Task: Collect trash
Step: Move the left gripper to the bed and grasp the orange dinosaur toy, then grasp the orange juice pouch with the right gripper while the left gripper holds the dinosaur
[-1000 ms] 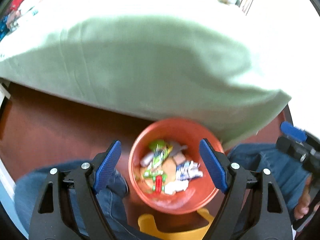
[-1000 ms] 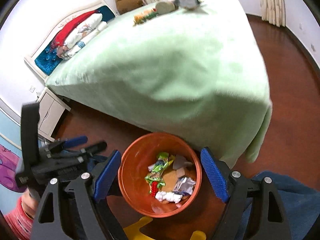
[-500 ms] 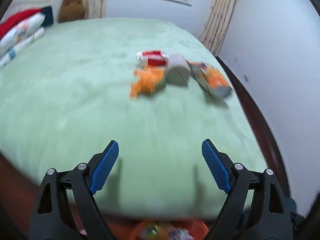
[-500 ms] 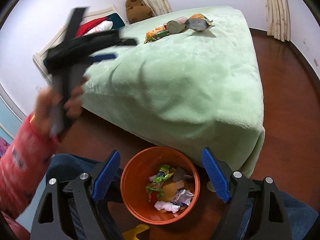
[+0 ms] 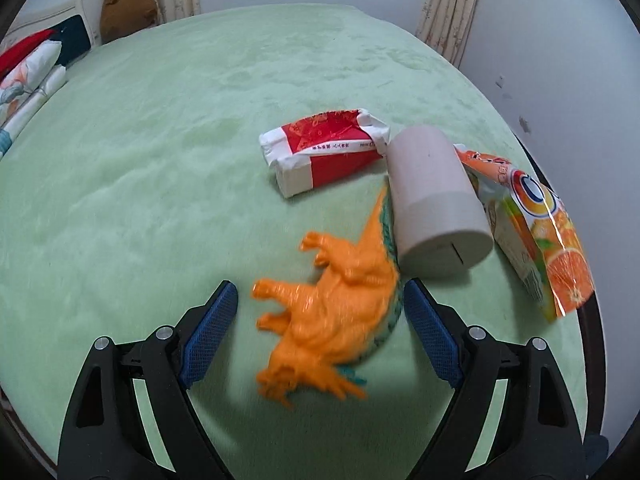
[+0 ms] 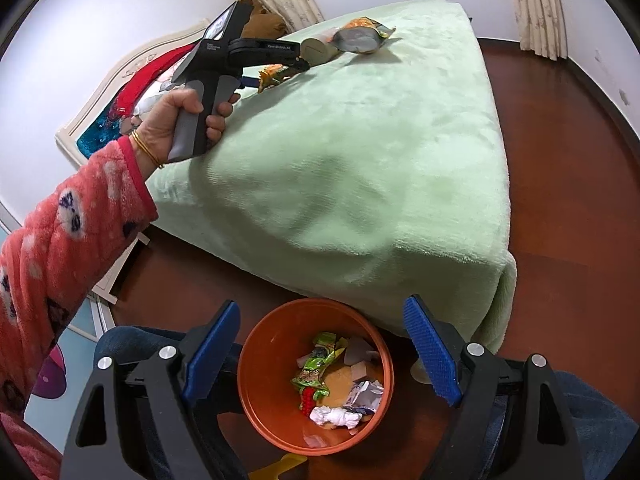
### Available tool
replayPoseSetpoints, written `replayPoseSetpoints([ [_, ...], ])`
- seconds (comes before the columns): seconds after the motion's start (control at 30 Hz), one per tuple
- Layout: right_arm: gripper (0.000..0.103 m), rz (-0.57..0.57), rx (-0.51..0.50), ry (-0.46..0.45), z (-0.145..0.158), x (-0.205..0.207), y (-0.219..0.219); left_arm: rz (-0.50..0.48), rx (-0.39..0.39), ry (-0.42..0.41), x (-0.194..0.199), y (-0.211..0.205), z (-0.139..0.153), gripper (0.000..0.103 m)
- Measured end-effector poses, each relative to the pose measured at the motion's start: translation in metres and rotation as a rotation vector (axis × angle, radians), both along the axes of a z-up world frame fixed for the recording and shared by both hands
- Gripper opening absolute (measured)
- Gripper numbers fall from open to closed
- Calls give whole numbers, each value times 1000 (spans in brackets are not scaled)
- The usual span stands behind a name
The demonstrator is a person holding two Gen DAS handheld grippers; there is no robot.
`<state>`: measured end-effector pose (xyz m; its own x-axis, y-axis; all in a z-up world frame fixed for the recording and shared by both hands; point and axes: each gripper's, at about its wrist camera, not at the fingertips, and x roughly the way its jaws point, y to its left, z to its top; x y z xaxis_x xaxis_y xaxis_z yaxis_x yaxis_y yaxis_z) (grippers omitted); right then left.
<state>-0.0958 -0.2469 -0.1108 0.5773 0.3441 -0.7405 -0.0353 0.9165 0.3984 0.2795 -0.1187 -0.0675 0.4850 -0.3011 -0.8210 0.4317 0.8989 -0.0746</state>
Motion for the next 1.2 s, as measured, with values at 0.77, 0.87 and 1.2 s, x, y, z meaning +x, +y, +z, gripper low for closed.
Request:
replayPoseSetpoints([
  [0.77,82,20,-23,-34,17,-9,15,48,-62,-94,-100,66,22,60],
  [0.87,82,26,-38,-48,25,-9,19,57,-89,-109,-132,88,30,60],
  [1.2,82,19,-80,-106,63,33,11,130,-138,-127,-212,153,48,60],
])
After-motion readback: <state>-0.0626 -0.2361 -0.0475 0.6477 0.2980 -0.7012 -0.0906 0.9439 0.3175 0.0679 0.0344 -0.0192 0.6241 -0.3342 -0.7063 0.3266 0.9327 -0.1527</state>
